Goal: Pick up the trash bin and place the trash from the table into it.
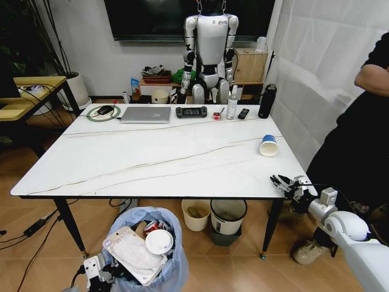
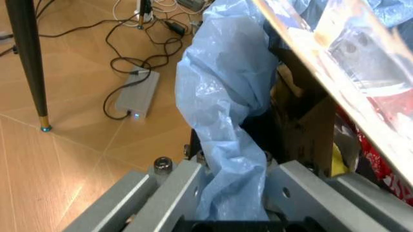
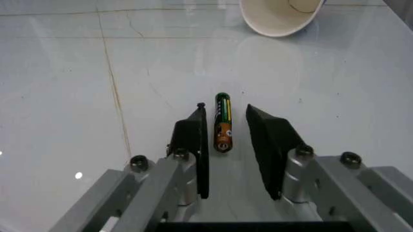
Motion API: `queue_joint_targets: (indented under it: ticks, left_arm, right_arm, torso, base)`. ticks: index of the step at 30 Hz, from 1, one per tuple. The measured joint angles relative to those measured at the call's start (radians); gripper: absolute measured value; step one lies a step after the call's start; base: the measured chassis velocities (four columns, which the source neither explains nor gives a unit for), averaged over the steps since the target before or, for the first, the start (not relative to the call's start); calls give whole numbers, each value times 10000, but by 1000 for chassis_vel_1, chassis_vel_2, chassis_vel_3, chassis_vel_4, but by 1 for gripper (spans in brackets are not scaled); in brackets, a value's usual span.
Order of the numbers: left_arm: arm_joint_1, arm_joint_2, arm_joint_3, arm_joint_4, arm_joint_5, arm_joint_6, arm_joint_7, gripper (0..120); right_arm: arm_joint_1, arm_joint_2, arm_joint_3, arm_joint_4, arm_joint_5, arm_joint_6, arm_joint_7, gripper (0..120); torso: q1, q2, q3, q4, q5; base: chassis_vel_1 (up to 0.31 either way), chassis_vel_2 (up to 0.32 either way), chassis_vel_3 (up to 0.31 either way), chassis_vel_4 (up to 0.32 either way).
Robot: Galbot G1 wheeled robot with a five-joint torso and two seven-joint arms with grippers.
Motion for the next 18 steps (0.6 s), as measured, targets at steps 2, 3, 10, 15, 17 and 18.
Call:
queue_joint_targets:
  ticks: [2,3,10,15,17,18]
  left_arm:
    - [-5,24,-3,-4,-23,9,-9,0]
    - [-8,42,-4,-12,-38,18,-20,0]
    - [-30,130,19,-29,-80,56,-65,0]
    - [-109,198,87,-48,-129,115,-129,0]
    - [-149,227,99,-48,-145,139,-149,0]
    - [-154,233,99,-49,-150,146,-157,0]
  right_arm:
    - [-32,0,10,30,-21,1,3,15]
    - [-65,0,16,63,-42,2,5,11]
    - [-269,-10,73,253,-53,69,16,0]
    - [-645,-43,120,1015,669,222,-17,0]
    - [-691,-50,-58,1686,1353,446,-202,0]
    - [-638,-41,-259,2030,1657,616,-357,0]
  torso:
    - [0,0,0,0,0]
    - [0,0,0,0,0]
    - [0,0,0,1,1]
    - [1,-1,4,-4,11]
    - [0,0,2,-2,-5]
    - [0,0,2,-2,-4]
  base:
    - [0,0,0,0]
    - [0,0,0,0]
    - [0,0,0,0]
    - [0,0,0,0]
    - [0,0,0,0]
    - [0,0,0,0]
